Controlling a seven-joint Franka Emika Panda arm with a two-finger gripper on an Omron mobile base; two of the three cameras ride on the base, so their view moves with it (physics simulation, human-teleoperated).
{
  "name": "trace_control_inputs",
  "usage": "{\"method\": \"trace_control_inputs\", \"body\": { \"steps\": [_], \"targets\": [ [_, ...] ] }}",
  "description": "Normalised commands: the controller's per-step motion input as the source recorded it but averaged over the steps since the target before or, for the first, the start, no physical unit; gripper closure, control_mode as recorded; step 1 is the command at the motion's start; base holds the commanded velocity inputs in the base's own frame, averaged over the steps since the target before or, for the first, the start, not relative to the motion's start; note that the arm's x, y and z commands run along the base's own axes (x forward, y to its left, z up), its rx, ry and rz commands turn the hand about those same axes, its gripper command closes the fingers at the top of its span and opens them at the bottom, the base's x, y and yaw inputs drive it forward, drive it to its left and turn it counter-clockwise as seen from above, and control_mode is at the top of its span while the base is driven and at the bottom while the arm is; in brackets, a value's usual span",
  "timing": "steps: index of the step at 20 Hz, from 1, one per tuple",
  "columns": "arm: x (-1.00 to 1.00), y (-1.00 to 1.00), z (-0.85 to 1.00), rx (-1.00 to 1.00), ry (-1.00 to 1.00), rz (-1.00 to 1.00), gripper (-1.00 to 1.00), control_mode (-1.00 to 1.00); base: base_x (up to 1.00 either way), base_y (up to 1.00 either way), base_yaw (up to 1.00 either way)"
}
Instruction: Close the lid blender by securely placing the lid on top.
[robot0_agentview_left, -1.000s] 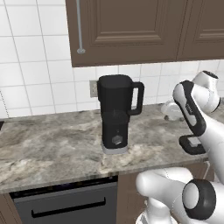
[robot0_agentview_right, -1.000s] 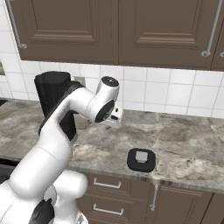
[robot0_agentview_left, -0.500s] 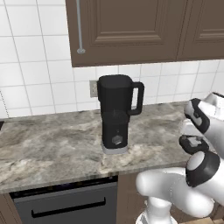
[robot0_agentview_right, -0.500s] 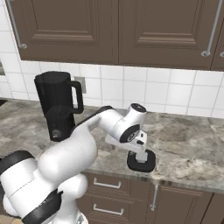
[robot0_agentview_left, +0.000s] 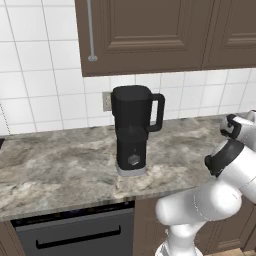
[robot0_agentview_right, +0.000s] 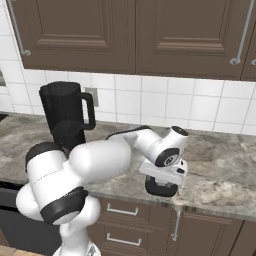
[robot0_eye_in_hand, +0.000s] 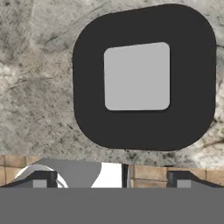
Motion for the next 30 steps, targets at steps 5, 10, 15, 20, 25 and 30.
{"method": "trace_control_inputs", "body": {
  "steps": [5, 10, 15, 20, 25, 30],
  "targets": [
    [0.05, -0.15, -0.09, 0.0, 0.0, 0.08, -1.0, -1.0, 0.0, 0.0, 0.0],
    [0.15, 0.27, -0.36, -0.04, 0.0, 0.05, -1.0, -1.0, 0.0, 0.0, 0.0],
    [0.02, 0.35, -0.13, -0.07, -0.04, 0.04, -1.0, -1.0, 0.0, 0.0, 0.0],
    [0.0, -0.03, 0.0, -0.07, -0.04, 0.01, -1.0, -1.0, 0.0, 0.0, 0.0],
    [0.06, 0.01, 0.0, -0.1, 0.0, 0.0, -1.0, -1.0, 0.0, 0.0, 0.0],
    [0.11, 0.0, 0.0, -0.05, -0.03, 0.0, -1.0, -1.0, 0.0, 0.0, 0.0]
  ]
}}
